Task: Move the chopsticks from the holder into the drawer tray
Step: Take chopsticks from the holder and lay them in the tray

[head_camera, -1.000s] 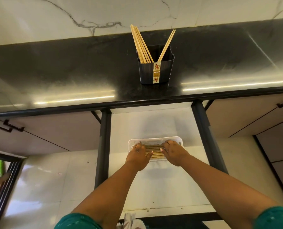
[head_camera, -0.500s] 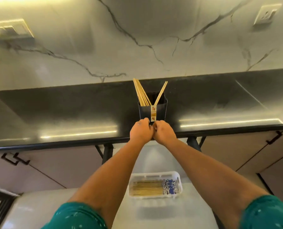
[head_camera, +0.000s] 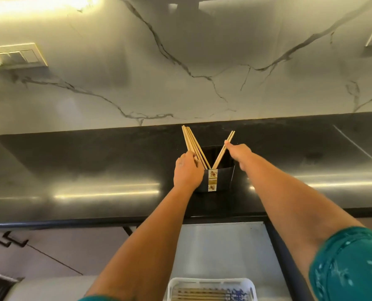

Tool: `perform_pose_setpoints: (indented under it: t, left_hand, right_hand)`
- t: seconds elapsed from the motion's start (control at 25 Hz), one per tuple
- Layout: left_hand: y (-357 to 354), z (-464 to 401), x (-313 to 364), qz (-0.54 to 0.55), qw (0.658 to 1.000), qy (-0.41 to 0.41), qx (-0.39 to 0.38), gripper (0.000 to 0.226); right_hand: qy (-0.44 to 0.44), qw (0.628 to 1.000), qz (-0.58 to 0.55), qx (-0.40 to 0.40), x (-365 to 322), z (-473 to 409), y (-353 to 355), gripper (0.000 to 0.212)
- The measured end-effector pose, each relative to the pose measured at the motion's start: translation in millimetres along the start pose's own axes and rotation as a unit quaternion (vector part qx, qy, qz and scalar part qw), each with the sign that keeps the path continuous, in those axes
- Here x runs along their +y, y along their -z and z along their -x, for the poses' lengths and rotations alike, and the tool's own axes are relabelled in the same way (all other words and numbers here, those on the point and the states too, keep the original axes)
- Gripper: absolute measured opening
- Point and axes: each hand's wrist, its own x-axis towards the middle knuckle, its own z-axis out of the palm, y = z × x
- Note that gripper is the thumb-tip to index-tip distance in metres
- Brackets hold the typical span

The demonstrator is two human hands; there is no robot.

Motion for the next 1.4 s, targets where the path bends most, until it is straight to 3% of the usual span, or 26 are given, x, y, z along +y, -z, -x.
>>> perform_pose_setpoints:
  t: [0.08,0.16,0.24,0.32,0.4,0.52,0.6,0.76,0.96,1.12,1.2,1.36,1.4]
  left_hand:
    - [-8.3,-9.8,-6.6,-0.035,0.998,-0.041,0.020,0.024]
    - [-14.8,-13.0,-9.8,-0.067,0.995,-0.078,0.011,0.023]
    - [-17.4,-15.9,-10.0,-0.082,0.993,-0.083,-0.005,0.023]
    - [-19.4,-19.4,-10.3,-0.103,0.991,-0.077,-0.020,0.024]
    - [-19.4,-22.2,-10.0,-0.116,0.989,-0.084,-0.027,0.024]
    - [-20.3,-23.9,-14.6,-0.107,0.988,-0.105,-0.024,0.022]
    - [-21.5,-23.5,-17.4,-0.097,0.989,-0.109,-0.020,0.021]
    - [-22.3,-23.5,-16.3,-0.080,0.991,-0.108,-0.003,0.021]
    - [-21.0,-23.7,-15.3,-0.074,0.992,-0.099,-0.013,0.019]
    - [-15.0,-19.4,-6.0,-0.012,0.998,-0.060,-0.011,0.038]
    - [-8.9,-16.2,8.7,0.040,0.998,-0.031,0.023,0.047]
    - [-2.7,3.3,62.8,0.129,0.989,-0.037,0.060,0.076]
    - [-1.4,9.0,77.0,0.147,0.986,-0.040,0.067,0.078]
  right_hand:
    - [-0.019,0.996,-0.066,-0.054,-4.9,-16.2,-8.0,0.075]
    - [0.008,0.997,-0.038,-0.066,-10.7,-24.0,-17.9,0.067]
    - [0.092,0.992,0.088,-0.014,-18.4,-29.5,-25.0,0.049]
    - [0.187,0.957,0.210,0.074,-27.9,-30.4,-28.4,0.040]
    - [0.264,0.941,0.182,0.111,-38.2,-26.5,-32.2,0.036]
    - [0.301,0.949,0.100,0.000,-50.6,-17.2,-53.4,0.029]
    - [0.318,0.929,0.183,-0.042,-54.0,-13.9,-71.5,0.029]
    - [0.330,0.899,0.284,-0.046,-49.5,-17.7,-88.3,0.027]
    - [0.341,0.927,0.154,0.019,-48.1,-21.7,-79.3,0.022]
    - [0.357,0.933,-0.012,0.049,-57.8,-5.3,-43.8,0.020]
    - [0.411,0.907,-0.046,0.082,-64.6,18.5,-20.7,0.019]
    - [0.586,0.788,0.003,0.187,-57.7,91.1,19.7,0.025]
    - [0.600,0.775,0.016,0.198,-50.0,109.4,24.1,0.025]
